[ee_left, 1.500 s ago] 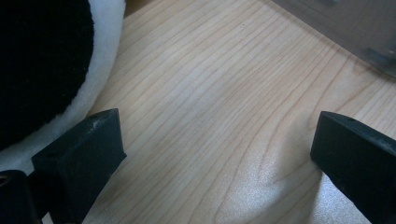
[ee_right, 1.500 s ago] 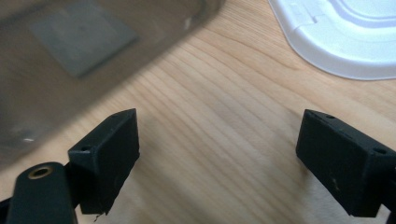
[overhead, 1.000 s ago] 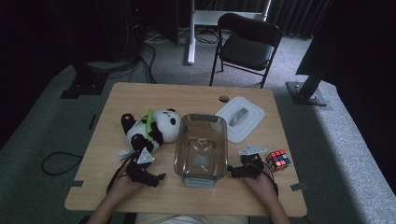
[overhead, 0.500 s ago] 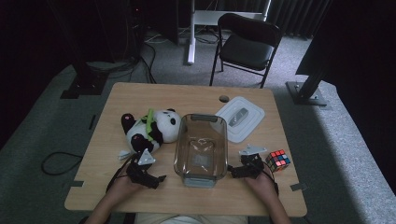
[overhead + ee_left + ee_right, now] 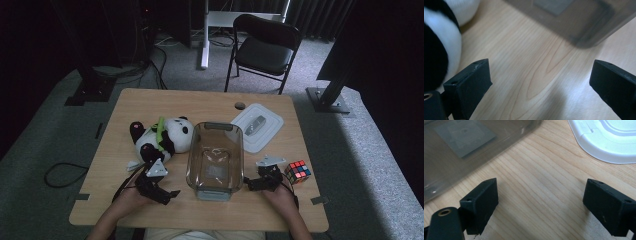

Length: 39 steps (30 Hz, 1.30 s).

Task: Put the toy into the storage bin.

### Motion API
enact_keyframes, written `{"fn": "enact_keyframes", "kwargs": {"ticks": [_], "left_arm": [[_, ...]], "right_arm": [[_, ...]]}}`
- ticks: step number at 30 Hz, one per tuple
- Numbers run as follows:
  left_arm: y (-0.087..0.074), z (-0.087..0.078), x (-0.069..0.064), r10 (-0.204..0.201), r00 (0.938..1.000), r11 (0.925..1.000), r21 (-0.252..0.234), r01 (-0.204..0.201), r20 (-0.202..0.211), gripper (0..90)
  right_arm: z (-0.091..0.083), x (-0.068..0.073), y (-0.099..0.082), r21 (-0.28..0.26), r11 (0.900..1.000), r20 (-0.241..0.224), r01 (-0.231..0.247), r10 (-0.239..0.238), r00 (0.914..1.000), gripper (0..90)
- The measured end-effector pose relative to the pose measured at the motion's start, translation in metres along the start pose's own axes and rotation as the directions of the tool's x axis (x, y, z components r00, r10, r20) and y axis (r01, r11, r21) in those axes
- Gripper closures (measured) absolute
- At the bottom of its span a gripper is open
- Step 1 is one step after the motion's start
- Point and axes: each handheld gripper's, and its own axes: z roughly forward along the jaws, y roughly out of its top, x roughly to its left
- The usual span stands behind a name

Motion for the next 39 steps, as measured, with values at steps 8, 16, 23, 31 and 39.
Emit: {"fn": "enact_keyframes", "kwargs": {"ticks": [8, 16, 23, 31, 39], "left_arm": [[0.019, -0.022, 0.005, 0.015, 0.9999, 0.9979, -0.063, -0.015, -0.003, 4.4], [0.035, -0.037, 0.016, 0.014, 0.9996, 0.9943, -0.106, -0.016, -0.027, 5.5], [0.047, -0.052, 0.032, -0.008, 0.9976, 0.9911, -0.133, -0.002, -0.069, 5.5], [0.055, -0.058, 0.054, -0.052, 0.9934, 0.9871, -0.156, 0.036, -0.102, 5.5], [0.059, -0.058, 0.087, -0.121, 0.9841, 0.9805, -0.17, 0.099, -0.13, 5.6]], "right_arm": [[0.0, 0.0, 0.0, 0.0, 1.0, 0.0, -0.001, 0.001, 1.0, 12.4], [0.0, 0.0, 0.0, 0.001, 1.0, 0.001, 0.0, 0.0, 1.0, 12.4], [0.0, 0.0, 0.0, 0.0, 1.0, 0.001, -0.001, 0.001, 1.0, 12.4], [0.0, 0.0, 0.0, 0.0, 1.0, 0.001, -0.002, 0.002, 1.0, 12.4], [0.0, 0.0, 0.0, 0.0, 1.0, 0.001, 0.001, -0.001, 1.0, 12.4]]}}
